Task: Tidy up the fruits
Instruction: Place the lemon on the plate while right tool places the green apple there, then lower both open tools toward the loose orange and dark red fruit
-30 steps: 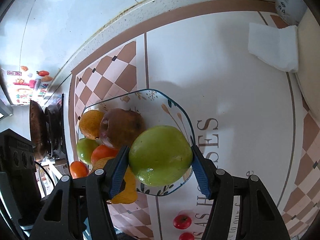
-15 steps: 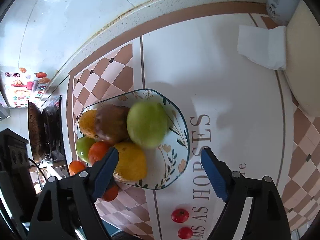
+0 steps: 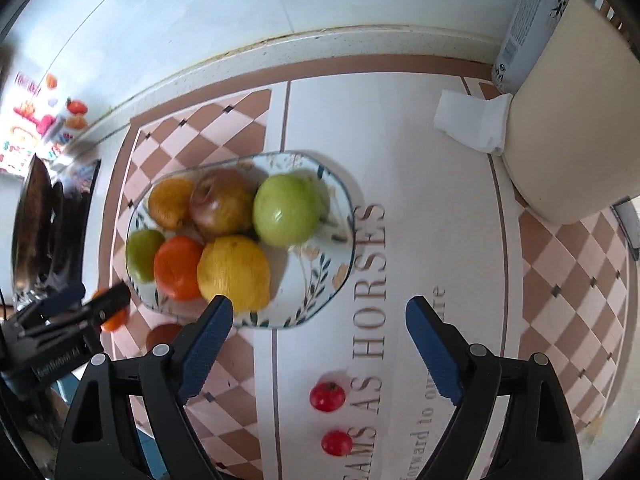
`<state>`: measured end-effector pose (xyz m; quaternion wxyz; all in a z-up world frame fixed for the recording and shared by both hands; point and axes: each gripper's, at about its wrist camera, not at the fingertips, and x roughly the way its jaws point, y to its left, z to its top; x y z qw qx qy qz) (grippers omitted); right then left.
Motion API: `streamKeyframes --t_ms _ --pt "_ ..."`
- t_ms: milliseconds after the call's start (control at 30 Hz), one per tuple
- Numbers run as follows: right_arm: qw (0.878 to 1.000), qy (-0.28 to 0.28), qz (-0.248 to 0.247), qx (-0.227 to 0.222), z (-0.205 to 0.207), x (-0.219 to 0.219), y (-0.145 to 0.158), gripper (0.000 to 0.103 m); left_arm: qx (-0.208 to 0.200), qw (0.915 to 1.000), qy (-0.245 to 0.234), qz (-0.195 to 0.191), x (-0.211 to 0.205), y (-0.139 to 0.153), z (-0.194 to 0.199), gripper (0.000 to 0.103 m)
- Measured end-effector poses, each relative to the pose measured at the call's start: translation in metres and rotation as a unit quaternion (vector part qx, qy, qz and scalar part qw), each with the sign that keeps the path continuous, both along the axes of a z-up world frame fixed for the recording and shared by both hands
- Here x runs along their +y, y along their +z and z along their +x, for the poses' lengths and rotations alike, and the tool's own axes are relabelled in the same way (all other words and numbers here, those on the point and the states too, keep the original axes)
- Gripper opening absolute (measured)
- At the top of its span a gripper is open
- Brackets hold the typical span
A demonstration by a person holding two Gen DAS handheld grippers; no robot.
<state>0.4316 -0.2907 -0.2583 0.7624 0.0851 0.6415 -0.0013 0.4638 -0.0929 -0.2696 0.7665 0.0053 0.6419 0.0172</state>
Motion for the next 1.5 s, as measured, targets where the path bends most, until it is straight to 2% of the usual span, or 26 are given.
streamKeyframes --t_ms 133,400,633,800,1200,1500 --pt "1.000 0.012 -0.015 -0.002 -0.018 0.018 0.005 0.091 0.003 1.0000 -0.003 0.001 0.010 0.003 -0.015 0.085" --pt "0.999 0.023 -0.033 -0.017 -0.045 0.039 0.023 0.091 -0.024 0.9996 -0.014 0.002 0.017 0.029 -0.042 0.085" --pt "0.998 0.017 -0.033 -0.049 -0.070 0.047 0.061 0.091 -0.060 0.9977 -0.029 -0.007 0.021 0.069 -0.070 0.085" --pt "0.997 0.003 -0.033 -0.073 -0.092 0.049 0.089 0.091 -0.087 0.9953 -0.043 0.001 0.022 0.094 -0.087 0.085" --pt "0.992 -0.014 -0.027 -0.123 -0.144 0.056 0.159 0.091 -0.115 0.9912 -0.062 -0.021 0.024 0.142 -0.124 0.085" --pt "0.990 -0.018 -0.021 -0.136 -0.167 0.061 0.180 0.091 -0.134 0.9879 -0.072 -0.030 0.021 0.162 -0.141 0.085"
